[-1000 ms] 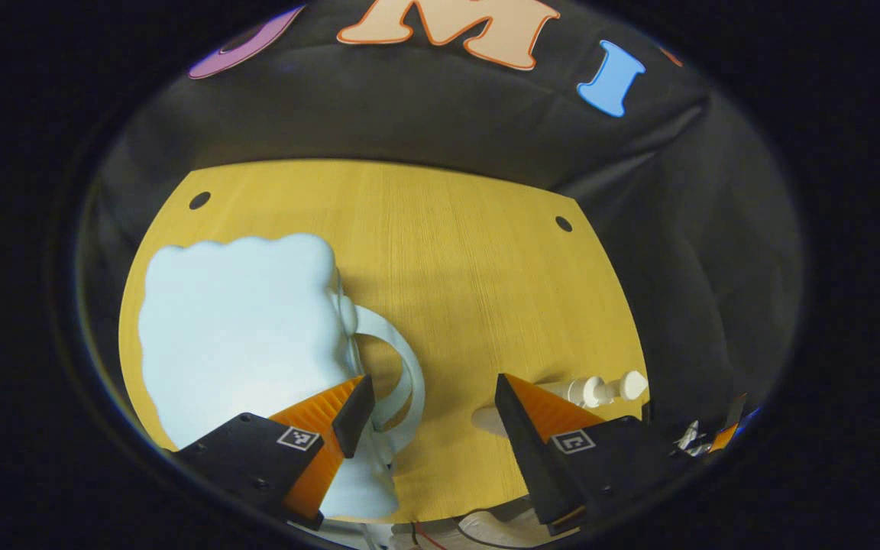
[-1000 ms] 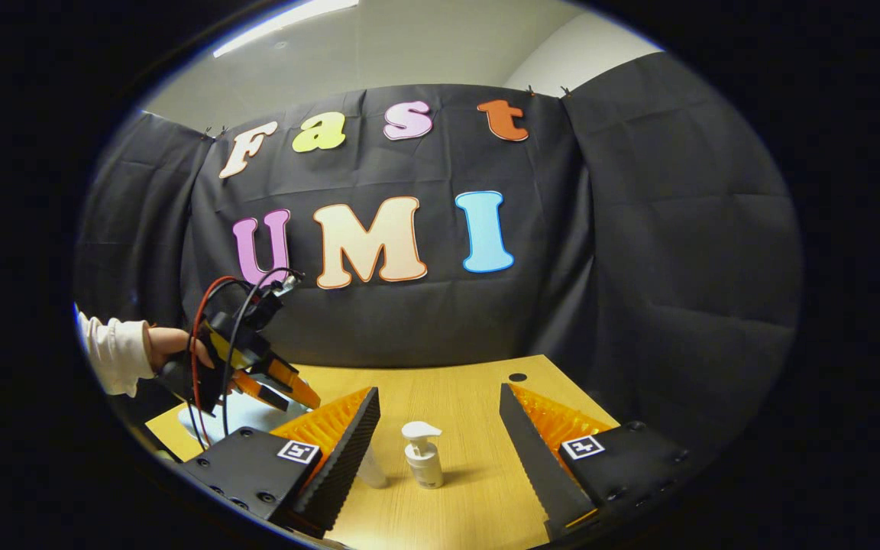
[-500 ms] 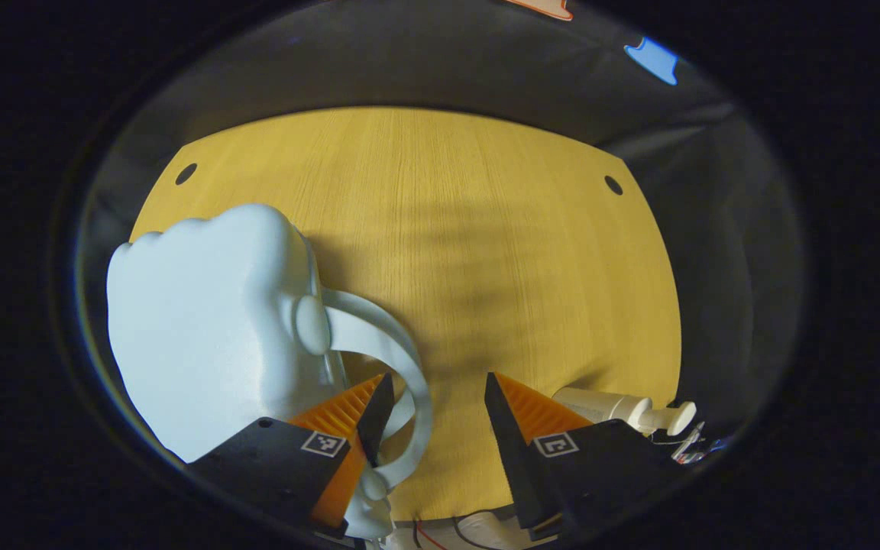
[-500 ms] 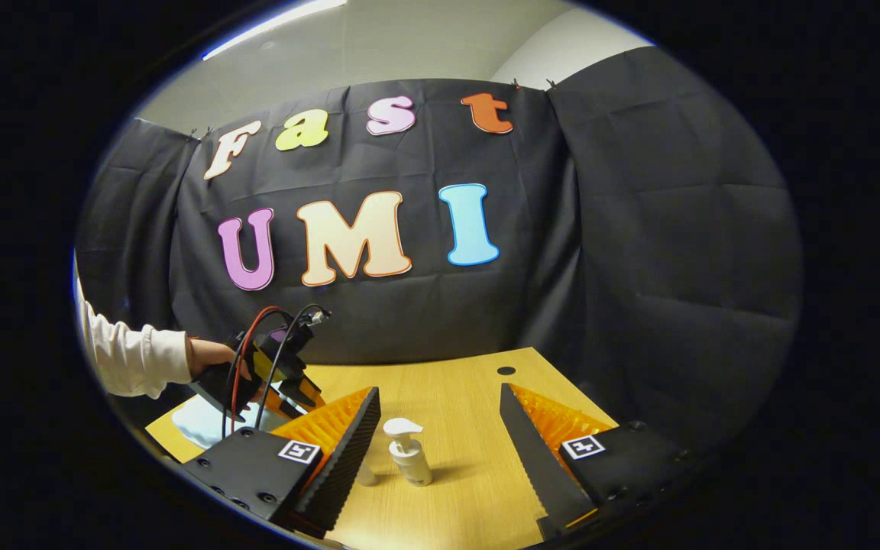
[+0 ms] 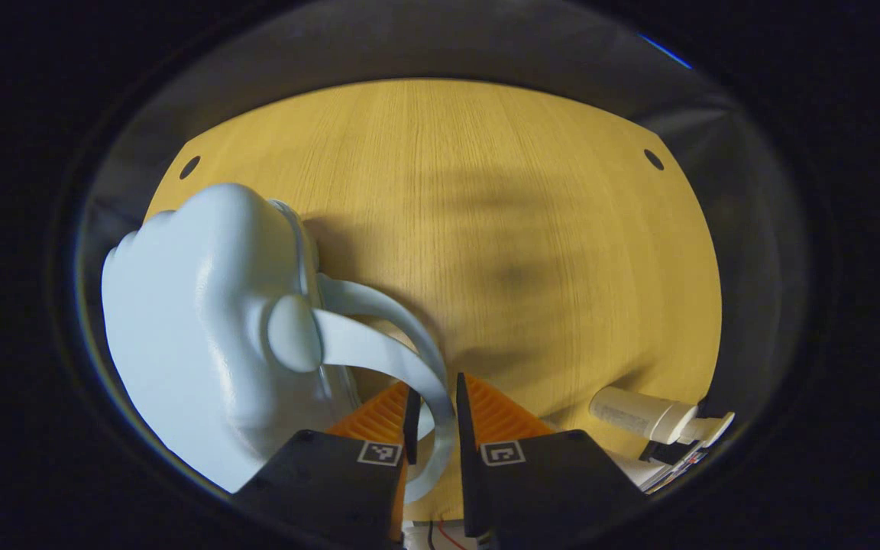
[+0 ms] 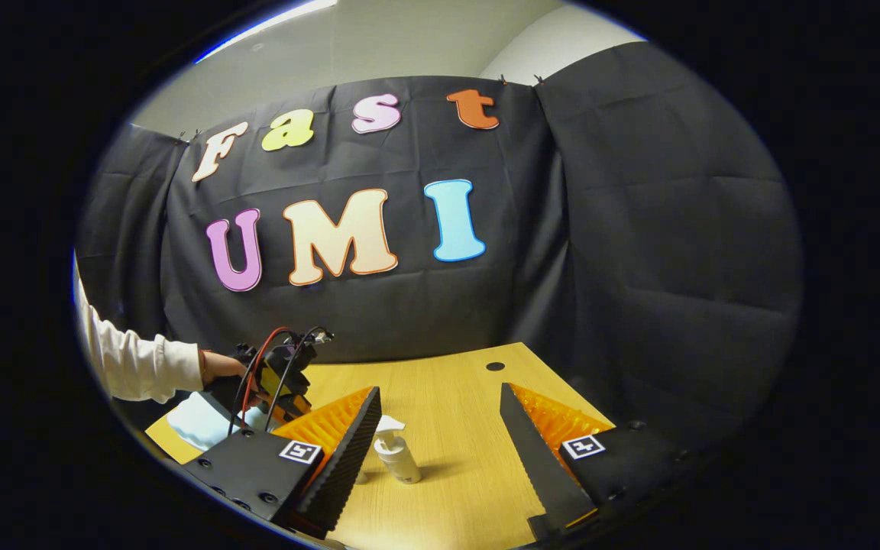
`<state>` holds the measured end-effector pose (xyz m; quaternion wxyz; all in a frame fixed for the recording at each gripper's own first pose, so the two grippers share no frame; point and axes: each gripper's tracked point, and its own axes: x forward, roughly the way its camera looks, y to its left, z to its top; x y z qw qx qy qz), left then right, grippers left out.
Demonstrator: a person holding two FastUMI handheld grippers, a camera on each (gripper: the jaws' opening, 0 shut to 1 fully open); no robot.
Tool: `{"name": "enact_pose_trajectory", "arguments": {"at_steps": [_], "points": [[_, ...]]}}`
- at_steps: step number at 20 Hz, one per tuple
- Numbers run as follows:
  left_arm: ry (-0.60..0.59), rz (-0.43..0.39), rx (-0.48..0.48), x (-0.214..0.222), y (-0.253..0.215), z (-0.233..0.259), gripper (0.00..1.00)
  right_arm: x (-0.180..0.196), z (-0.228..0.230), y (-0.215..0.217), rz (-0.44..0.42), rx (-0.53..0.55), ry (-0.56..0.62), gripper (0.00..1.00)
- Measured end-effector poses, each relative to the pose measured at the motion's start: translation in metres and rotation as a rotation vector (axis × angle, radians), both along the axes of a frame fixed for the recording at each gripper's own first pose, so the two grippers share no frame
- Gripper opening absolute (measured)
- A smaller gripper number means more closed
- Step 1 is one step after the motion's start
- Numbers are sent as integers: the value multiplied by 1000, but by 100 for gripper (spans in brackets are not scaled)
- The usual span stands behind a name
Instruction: First open the suitcase, pack the skin care products into it, and then close the suitcase.
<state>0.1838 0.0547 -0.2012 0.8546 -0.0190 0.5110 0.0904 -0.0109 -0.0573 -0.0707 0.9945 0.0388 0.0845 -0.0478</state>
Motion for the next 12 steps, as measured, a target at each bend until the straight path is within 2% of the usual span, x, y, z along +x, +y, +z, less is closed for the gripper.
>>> {"name": "enact_pose_trajectory", "arguments": {"at_steps": [4, 8, 10, 12], "points": [[-13, 8, -32, 1, -3, 0, 13, -2, 0, -5, -6, -12, 0, 98], [-109, 25, -141, -1, -13, 18, 3, -3, -1, -5, -2, -11, 5, 98], [-162, 25, -161, -5, -16, 34, 2, -2, -2, -2, 4, -9, 6, 98], [-214, 21, -228, -13, -20, 57, 2, 0, -2, 3, 18, -4, 10, 98]]}}
